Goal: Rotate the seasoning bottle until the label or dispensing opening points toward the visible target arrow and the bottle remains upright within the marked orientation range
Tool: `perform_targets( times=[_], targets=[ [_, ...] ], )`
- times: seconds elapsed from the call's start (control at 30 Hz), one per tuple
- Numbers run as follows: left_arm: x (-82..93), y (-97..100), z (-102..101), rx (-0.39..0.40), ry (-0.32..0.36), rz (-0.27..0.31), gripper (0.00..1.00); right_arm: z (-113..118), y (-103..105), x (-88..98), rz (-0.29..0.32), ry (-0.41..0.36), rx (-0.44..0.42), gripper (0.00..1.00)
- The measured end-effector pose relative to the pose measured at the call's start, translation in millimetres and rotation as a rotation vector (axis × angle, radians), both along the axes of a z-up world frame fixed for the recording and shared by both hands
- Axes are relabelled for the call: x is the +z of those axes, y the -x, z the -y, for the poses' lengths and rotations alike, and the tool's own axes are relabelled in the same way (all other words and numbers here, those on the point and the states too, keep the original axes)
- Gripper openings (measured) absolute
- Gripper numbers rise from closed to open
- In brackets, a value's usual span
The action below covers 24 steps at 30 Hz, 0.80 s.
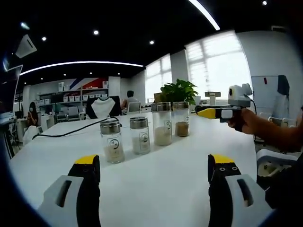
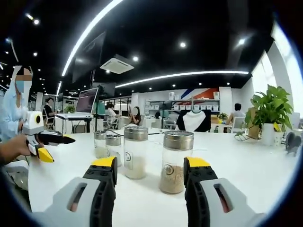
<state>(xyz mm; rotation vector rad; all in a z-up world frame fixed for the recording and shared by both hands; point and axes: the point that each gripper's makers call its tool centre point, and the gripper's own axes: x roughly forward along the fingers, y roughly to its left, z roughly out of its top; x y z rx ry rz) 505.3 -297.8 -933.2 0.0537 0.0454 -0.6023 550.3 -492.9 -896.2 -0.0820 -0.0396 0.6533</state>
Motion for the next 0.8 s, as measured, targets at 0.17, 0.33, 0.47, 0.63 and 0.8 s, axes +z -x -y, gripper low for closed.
perform_targets(
  times=[0.17, 0.33, 0.47, 0.63, 0.8],
  targets=[
    [0.7, 1.4, -1, 0.007, 0.003, 0.002, 1.0, -11, 18, 2.2, 0.026, -0.006, 0.029, 0.68],
    [1.0, 1.4, -2, 0.008, 0.008, 0.002, 1.0, -14, 30, 0.8, -0.006, -0.087, 0.073, 0.88],
    [-0.2, 1.6, -1, 0.005, 0.006, -0.001, 1.0, -12, 31, -11.1, -0.026, -0.035, 0.066, 0.99],
    [-0.5, 2.6, 1, 0.003, 0.004, -0.003, 1.0, -11, 35, -16.9, -0.02, -0.008, 0.074, 0.99],
    [0.3, 4.3, 1, 0.007, 0.007, -0.003, 1.0, -7, 35, -19.2, -0.029, -0.033, 0.068, 0.99]
  ],
)
